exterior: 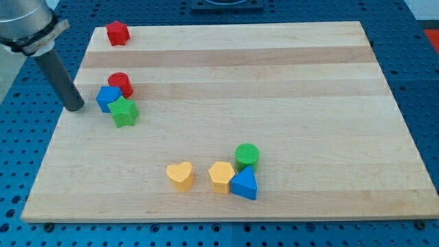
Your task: Push the green star to the top of the yellow heart
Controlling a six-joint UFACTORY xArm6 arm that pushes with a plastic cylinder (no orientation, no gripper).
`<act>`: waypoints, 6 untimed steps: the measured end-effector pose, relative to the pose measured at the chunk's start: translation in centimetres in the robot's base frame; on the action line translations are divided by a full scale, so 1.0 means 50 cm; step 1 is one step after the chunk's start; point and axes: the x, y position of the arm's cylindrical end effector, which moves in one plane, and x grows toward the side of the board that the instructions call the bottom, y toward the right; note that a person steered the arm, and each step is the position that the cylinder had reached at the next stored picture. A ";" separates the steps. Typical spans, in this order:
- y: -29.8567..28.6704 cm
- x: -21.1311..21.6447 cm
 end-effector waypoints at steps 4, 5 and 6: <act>0.182 0.028; 0.218 0.080; 0.253 0.112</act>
